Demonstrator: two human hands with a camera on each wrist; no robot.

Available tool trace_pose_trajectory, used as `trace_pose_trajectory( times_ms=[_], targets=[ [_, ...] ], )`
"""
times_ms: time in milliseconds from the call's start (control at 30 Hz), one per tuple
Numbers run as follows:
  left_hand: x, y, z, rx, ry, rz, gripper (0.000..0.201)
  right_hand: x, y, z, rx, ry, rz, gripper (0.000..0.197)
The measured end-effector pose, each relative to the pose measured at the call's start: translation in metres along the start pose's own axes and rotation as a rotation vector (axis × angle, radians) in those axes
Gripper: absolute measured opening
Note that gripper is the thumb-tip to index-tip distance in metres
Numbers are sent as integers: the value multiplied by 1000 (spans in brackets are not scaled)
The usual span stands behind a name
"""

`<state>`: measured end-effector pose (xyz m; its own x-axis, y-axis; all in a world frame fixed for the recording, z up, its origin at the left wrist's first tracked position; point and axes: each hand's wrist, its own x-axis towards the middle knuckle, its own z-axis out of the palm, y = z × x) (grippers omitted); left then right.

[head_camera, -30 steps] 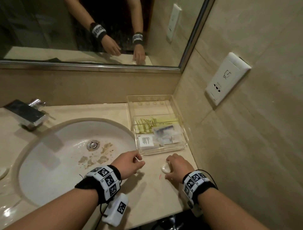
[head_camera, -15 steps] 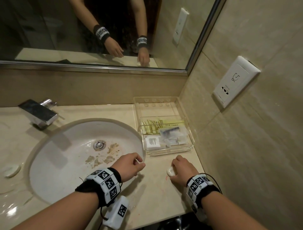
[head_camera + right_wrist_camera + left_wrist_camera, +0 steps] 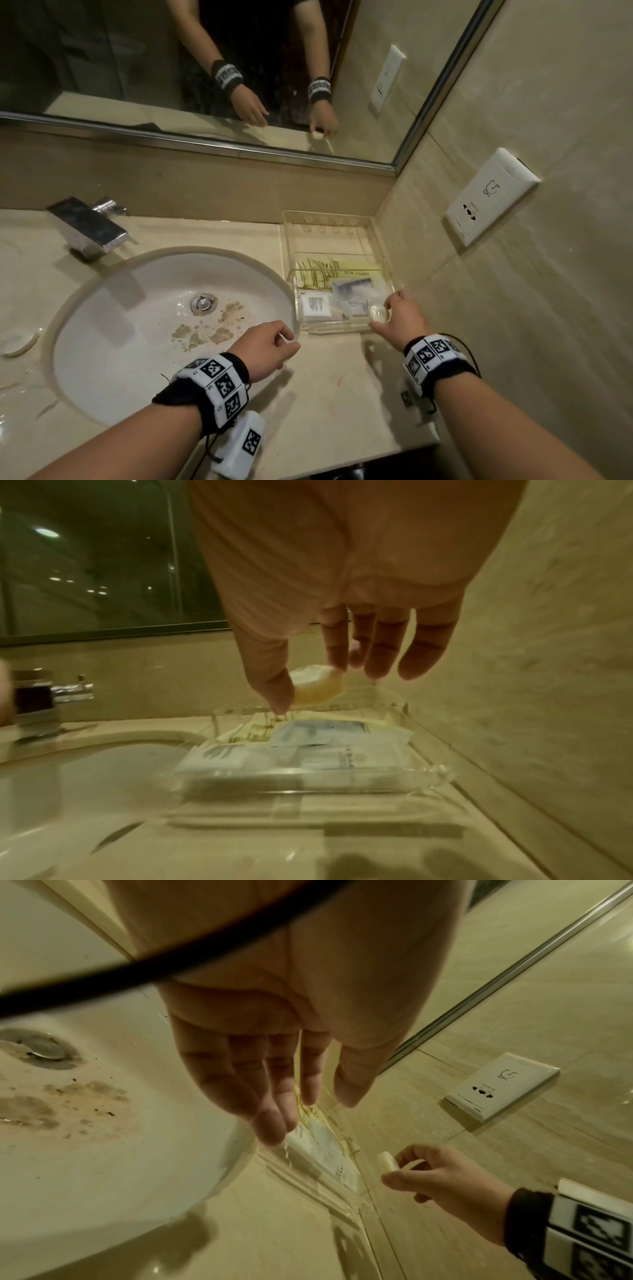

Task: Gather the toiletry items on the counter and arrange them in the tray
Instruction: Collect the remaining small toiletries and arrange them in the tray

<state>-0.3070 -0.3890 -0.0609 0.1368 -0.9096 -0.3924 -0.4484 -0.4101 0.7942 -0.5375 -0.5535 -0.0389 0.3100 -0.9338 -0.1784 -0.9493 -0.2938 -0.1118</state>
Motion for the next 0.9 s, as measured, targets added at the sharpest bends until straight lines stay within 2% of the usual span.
trace_pose_trajectory(
  times_ms=[200, 367, 533, 633, 767, 900],
  targets=[
    [-3, -4, -3, -12, 42, -62, 18, 37, 12, 10, 12, -58, 112, 50],
    [-10, -14, -14, -7, 104, -141, 18, 63, 5, 29, -7, -83, 143, 52],
    [-12, -18, -21, -1, 136, -189, 19, 77, 5, 38, -90, -181, 188, 65],
    [-11, -17, -20, -22, 144, -198, 17, 79, 5, 38, -107, -215, 183, 67],
    [-11, -16, -22, -38, 152, -188, 16, 75, 2, 29, -141, -200, 166, 70],
    [-16, -20, -30, -46, 149, -179, 17, 65, -27, 8, -138, -59, 79, 64]
  ],
)
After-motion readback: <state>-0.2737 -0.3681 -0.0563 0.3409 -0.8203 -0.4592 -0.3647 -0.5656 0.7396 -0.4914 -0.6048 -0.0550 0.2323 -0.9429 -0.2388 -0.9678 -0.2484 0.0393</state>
